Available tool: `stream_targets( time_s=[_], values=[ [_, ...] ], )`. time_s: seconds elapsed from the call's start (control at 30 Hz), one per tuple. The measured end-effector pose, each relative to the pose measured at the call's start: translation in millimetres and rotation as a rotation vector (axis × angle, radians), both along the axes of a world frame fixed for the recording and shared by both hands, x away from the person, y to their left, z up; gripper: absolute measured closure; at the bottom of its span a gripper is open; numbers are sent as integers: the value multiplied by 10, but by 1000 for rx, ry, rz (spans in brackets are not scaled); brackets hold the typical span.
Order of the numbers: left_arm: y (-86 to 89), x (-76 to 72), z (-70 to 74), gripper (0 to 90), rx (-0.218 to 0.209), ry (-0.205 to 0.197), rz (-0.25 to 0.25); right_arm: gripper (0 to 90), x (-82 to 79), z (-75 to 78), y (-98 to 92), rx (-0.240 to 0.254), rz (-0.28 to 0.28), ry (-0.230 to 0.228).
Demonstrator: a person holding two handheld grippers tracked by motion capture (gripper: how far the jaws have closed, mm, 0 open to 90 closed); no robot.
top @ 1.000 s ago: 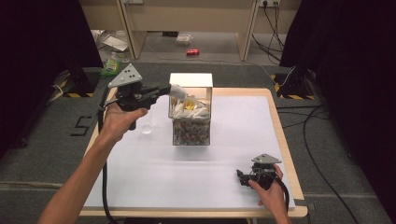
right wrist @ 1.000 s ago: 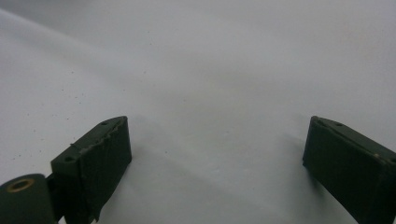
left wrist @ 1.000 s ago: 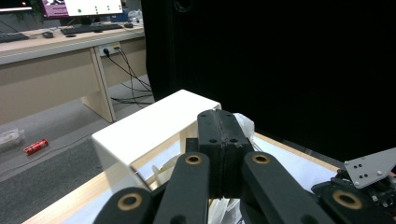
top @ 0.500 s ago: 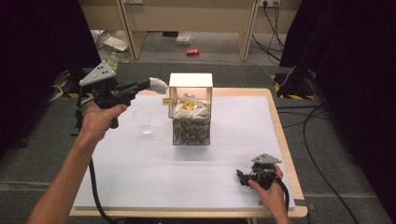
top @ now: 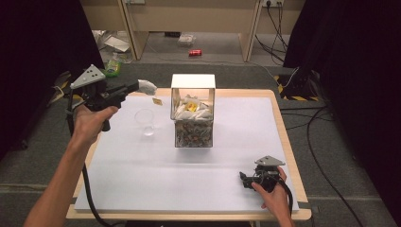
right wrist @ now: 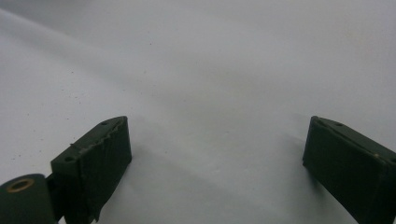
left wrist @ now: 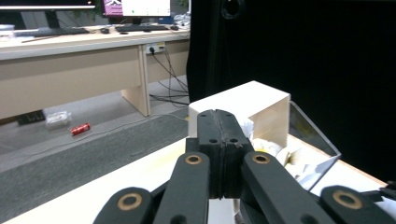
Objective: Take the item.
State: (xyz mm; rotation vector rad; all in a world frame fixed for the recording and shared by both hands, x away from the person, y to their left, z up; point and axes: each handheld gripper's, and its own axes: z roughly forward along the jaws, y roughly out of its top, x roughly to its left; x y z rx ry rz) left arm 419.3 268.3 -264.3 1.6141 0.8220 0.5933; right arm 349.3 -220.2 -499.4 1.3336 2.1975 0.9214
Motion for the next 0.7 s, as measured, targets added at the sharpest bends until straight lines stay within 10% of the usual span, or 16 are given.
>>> stream_targets(
  time_s=[0.7],
  values=[
    [218,232,-437,893,3,54,115,84,0,0,0,0,0,0]
  ],
)
